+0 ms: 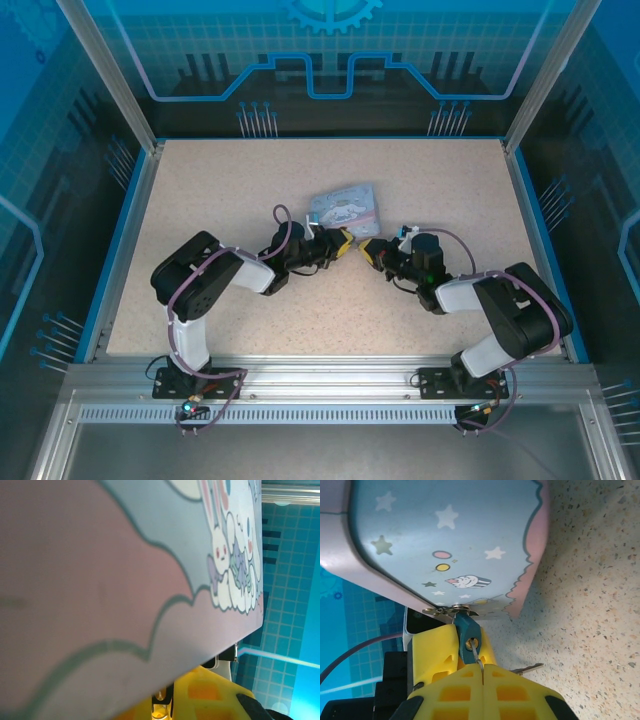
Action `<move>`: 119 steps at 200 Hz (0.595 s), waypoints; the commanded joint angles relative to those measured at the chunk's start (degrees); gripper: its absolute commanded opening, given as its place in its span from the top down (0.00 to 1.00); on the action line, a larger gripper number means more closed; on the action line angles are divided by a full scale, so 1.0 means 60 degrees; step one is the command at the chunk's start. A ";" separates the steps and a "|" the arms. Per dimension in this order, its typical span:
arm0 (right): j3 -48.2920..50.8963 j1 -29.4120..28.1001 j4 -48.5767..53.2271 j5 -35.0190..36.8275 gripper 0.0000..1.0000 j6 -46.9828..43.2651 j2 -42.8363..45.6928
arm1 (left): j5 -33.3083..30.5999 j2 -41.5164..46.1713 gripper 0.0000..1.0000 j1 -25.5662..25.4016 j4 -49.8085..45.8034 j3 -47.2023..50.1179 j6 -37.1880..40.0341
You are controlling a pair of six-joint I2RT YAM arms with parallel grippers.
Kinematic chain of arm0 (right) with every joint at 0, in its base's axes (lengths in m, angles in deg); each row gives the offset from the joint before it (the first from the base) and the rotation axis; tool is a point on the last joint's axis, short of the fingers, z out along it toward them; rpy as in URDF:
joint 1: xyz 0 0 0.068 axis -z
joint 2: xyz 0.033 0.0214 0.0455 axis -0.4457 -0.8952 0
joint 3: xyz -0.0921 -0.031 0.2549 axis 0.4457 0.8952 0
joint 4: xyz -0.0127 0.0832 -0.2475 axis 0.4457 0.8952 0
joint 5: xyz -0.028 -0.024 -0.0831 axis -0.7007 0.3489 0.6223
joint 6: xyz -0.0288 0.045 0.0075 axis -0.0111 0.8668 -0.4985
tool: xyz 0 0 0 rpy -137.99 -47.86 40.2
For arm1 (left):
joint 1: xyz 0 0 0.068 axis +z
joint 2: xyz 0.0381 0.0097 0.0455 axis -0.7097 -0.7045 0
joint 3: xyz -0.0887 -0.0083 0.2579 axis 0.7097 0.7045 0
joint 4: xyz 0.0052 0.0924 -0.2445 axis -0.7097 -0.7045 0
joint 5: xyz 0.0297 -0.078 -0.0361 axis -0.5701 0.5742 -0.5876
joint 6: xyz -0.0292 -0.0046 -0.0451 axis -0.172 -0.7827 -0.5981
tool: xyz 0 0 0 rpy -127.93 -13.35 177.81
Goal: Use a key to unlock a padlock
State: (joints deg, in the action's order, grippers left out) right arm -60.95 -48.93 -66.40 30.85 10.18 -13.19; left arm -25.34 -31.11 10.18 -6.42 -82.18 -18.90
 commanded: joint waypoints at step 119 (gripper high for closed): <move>-0.0510 0.0294 -0.1191 -0.0773 1.00 0.0154 -0.0575 | 0.0287 -0.0094 1.00 -0.0099 0.1280 -0.0063 -0.0532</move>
State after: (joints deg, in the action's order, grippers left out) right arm -61.78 -47.11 -71.73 27.73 10.79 -16.80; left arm -26.26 -31.19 10.29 -4.87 -82.18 -21.35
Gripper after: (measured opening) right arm 0.049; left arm 0.120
